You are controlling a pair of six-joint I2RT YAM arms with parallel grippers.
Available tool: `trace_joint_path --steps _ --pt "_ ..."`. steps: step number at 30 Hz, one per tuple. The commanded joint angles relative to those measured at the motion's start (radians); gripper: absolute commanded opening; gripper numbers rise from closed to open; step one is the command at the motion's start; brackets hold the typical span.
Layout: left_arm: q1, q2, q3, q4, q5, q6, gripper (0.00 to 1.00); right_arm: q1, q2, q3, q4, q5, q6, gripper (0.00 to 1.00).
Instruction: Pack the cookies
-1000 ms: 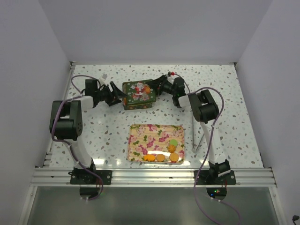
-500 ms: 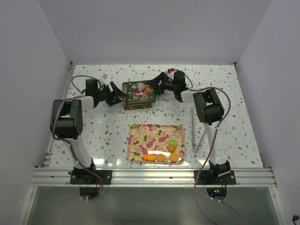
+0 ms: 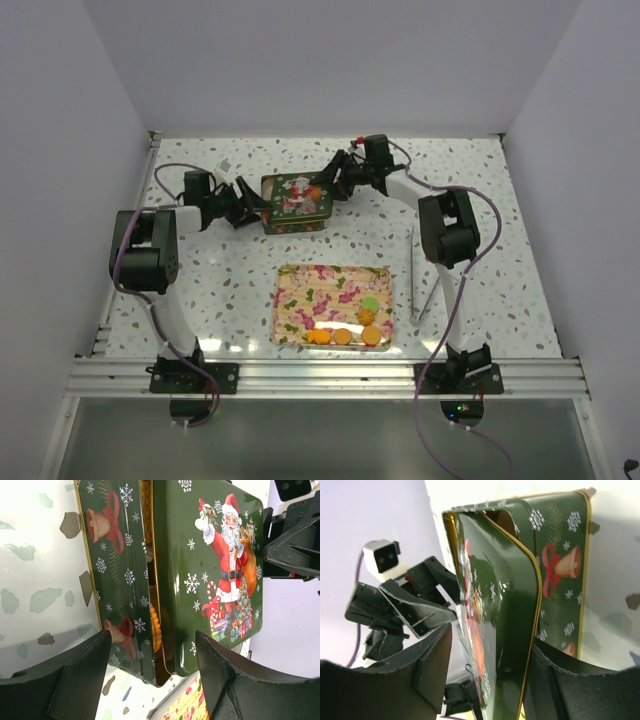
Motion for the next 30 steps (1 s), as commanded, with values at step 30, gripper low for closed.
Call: trace_joint_path --steps 30 --pt "-0.007 0.018 0.005 0.096 0.028 -0.034 0.72 0.019 0.069 0.360 -0.637 0.159 -0.153 0.61"
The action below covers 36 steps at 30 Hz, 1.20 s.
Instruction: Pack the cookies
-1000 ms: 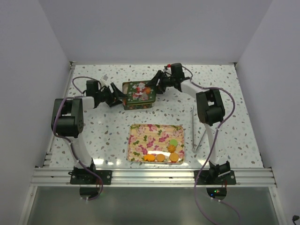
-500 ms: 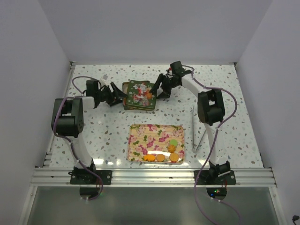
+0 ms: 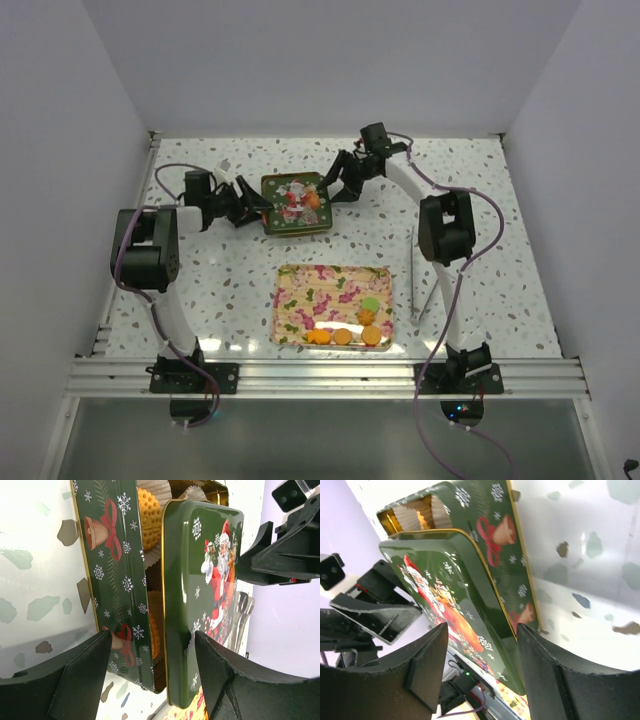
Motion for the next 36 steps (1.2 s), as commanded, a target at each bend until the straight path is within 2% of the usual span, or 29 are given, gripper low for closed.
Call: trace_joint_path --steps 1,8,14,24,25,36 --pt "-0.007 -0.003 0.010 0.052 0.019 -0.010 0.72 0.022 0.031 0.069 0.014 0.001 0.065 0.60" --pt "-0.007 0.009 0.053 0.012 -0.001 -0.001 0.72 0.027 0.061 0.095 0.012 0.027 0.099 0.52" --pt "-0.042 0.032 0.151 -0.077 -0.038 0.030 0.70 0.028 0.064 0.096 0.045 0.035 0.143 0.46" --pt "-0.047 0.123 0.333 -0.221 -0.104 0.047 0.65 0.028 0.142 0.245 0.040 0.026 0.200 0.46" --pt "-0.045 0.135 0.343 -0.274 -0.109 0.050 0.65 0.027 0.146 0.253 0.041 0.026 0.206 0.46" --pt "-0.047 0.213 0.490 -0.368 -0.145 0.031 0.63 0.025 0.163 0.265 0.112 0.064 0.281 0.50"
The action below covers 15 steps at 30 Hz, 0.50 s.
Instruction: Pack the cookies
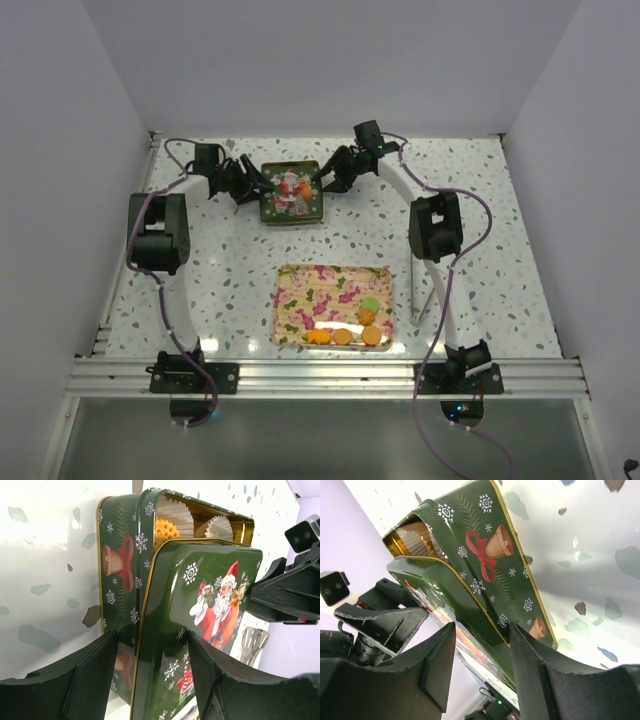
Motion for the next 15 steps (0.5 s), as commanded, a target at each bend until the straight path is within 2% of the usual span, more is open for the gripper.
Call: trace_joint_path --steps 1,9,15 --pt "-0.015 0.032 0.090 -0.036 -0.010 -0.008 0.63 0.007 0.001 0.040 0.085 0.013 0.074 0.50" --pt "-0.027 0.129 0.268 -0.129 -0.016 -0.027 0.65 0.010 0.046 0.057 0.146 0.019 0.143 0.50" --pt "-0.064 0.111 0.202 -0.114 -0.008 -0.030 0.65 0.016 -0.002 -0.052 0.168 0.009 0.119 0.49"
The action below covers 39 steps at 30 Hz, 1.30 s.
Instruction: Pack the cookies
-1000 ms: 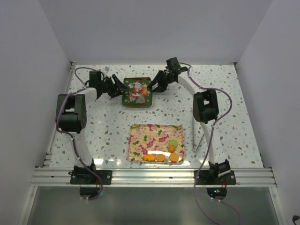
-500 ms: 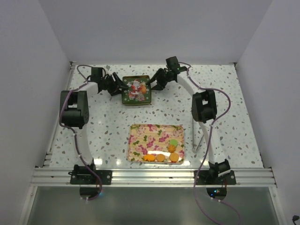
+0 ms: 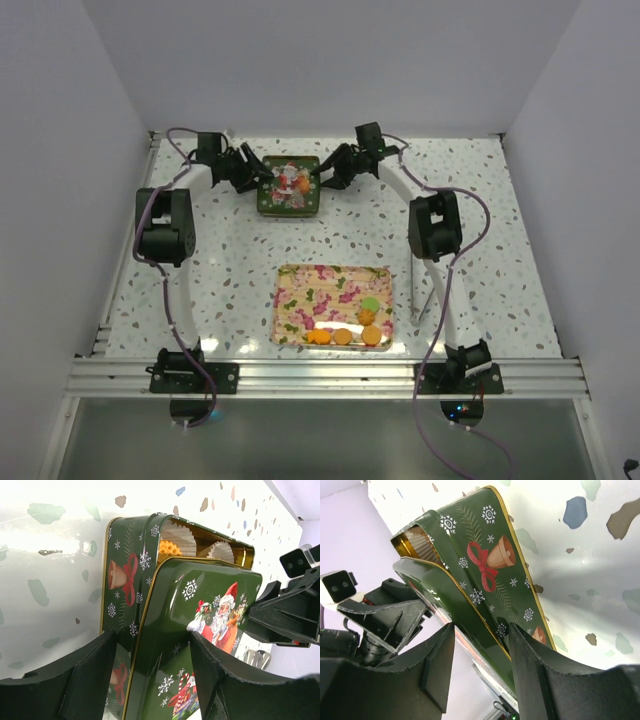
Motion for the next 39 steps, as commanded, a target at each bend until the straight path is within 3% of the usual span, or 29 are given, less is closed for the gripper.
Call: trace_joint_path --steps 1,19,28,33,39 --pt "-0.064 -0.023 -0.043 -0.008 0.045 -0.025 0.65 0.022 -0.040 -0.058 0.036 -0.013 0.008 0.48" --pt "-0.129 -0.296 -0.394 0.044 0.093 -0.058 0.65 0.096 -0.367 -0.562 0.152 -0.083 -0.054 0.42" --pt "-0.167 -0.506 -0.618 0.026 0.086 -0.062 0.65 0.137 -0.547 -0.785 0.100 -0.115 -0.103 0.42" --pt "-0.167 -0.569 -0.640 -0.037 0.050 -0.022 0.66 0.139 -0.583 -0.806 0.007 -0.092 -0.180 0.43" --pt "-0.167 -0.526 -0.554 -0.071 0.031 0.001 0.66 0.139 -0.533 -0.745 -0.013 -0.085 -0.196 0.49"
